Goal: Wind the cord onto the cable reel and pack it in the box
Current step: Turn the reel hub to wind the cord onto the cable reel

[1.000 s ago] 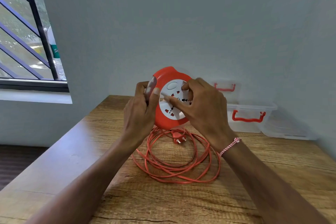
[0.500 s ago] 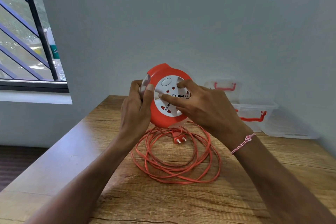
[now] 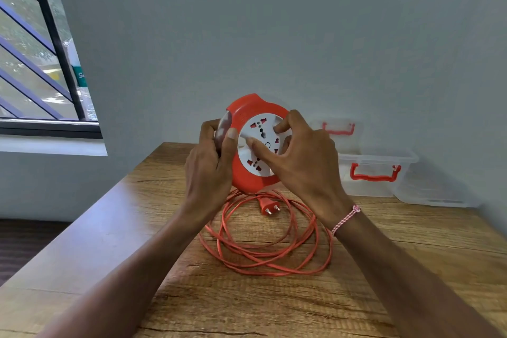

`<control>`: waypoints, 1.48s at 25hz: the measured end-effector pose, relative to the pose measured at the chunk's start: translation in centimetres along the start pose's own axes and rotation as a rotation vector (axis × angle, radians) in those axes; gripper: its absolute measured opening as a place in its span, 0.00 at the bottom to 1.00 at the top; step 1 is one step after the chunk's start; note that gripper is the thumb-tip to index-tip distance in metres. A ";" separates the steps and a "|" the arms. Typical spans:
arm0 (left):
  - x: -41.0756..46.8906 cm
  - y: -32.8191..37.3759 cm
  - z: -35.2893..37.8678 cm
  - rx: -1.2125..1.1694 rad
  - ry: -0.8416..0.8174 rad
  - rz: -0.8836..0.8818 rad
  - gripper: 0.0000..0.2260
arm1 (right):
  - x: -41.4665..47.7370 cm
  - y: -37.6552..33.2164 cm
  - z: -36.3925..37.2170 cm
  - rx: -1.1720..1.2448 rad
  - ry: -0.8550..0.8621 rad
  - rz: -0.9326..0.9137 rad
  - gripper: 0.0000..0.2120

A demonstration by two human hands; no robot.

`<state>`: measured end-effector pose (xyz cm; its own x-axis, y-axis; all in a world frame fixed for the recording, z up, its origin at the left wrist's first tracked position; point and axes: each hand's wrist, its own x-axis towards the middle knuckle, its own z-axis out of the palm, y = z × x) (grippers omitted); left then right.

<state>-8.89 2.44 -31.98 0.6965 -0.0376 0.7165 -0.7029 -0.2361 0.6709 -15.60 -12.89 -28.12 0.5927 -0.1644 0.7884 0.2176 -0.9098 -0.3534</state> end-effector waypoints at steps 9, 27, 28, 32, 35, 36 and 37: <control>0.6 -0.5 -0.7 -0.050 0.025 -0.064 0.10 | 0.7 2.1 -1.5 -0.582 -0.138 -0.653 0.32; 0.3 0.2 -0.4 0.048 0.011 0.014 0.20 | 0.6 0.9 -0.7 -0.185 0.013 -0.319 0.25; 0.4 0.1 -0.5 0.051 0.011 0.009 0.20 | 0.7 1.3 -1.0 -0.249 -0.033 -0.414 0.24; 0.7 -0.3 -0.9 0.019 0.021 -0.051 0.20 | 0.8 2.3 -1.8 -0.522 -0.129 -0.642 0.30; 0.7 -0.3 -0.8 0.019 0.032 -0.050 0.20 | 0.6 2.2 -1.7 -0.608 -0.102 -0.666 0.33; 0.7 -0.2 -0.8 0.028 0.036 -0.042 0.19 | 0.6 2.0 -1.8 -0.591 -0.082 -0.661 0.32; 0.6 -0.2 -0.8 0.034 0.041 -0.034 0.19 | 0.6 1.8 -1.9 -0.568 -0.059 -0.655 0.30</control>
<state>-8.45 3.19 -31.47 0.7131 0.0104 0.7010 -0.6731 -0.2695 0.6887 -16.26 -15.39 -27.32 0.5261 0.4648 0.7121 0.1187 -0.8693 0.4797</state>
